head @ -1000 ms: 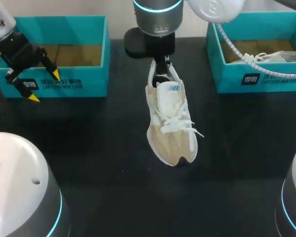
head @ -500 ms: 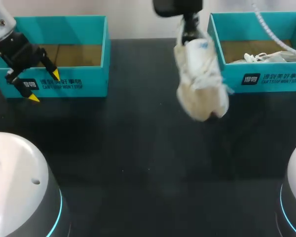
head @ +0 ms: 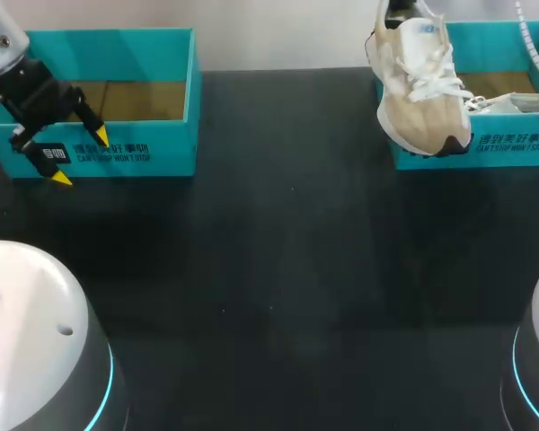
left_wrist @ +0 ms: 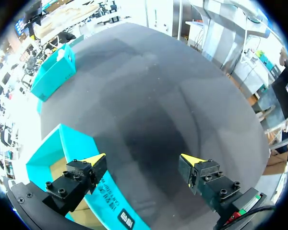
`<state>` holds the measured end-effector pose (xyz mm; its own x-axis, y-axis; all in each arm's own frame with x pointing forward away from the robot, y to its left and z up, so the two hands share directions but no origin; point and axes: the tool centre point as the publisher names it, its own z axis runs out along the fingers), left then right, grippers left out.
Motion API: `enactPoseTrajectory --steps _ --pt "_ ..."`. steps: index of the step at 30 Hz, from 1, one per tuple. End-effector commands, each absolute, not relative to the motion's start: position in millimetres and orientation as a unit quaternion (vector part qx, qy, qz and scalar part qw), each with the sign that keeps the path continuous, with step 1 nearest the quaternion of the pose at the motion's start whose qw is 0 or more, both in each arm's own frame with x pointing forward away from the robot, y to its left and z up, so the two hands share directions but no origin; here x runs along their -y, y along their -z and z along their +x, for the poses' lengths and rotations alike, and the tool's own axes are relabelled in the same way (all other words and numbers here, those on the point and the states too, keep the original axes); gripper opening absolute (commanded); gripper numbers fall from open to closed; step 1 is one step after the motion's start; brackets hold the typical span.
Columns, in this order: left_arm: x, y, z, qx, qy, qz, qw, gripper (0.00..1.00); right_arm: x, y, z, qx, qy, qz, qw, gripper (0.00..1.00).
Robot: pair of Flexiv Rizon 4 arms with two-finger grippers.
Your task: Take the shoe out of the shoebox, open the shoe tongue, remove and reinsert the insole, then place the shoe into the shoebox
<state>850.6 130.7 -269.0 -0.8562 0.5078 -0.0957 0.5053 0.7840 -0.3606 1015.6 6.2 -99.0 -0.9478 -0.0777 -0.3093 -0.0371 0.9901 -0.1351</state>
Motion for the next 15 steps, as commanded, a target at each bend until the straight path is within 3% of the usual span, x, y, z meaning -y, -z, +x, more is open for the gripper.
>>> enactPoseTrajectory --steps 1,8,15 --pt "-131 268 850 0.945 -0.189 -0.268 0.003 1.00 -4 98 1012 -0.984 0.063 -0.030 0.162 0.00" --pt "-131 268 850 0.945 -0.189 -0.268 0.003 1.00 -2 101 1014 -0.986 0.045 -0.026 0.158 0.00" --pt "-131 268 850 0.945 -0.189 -0.268 0.003 1.00 57 88 1078 -0.985 0.030 0.006 0.168 0.00"
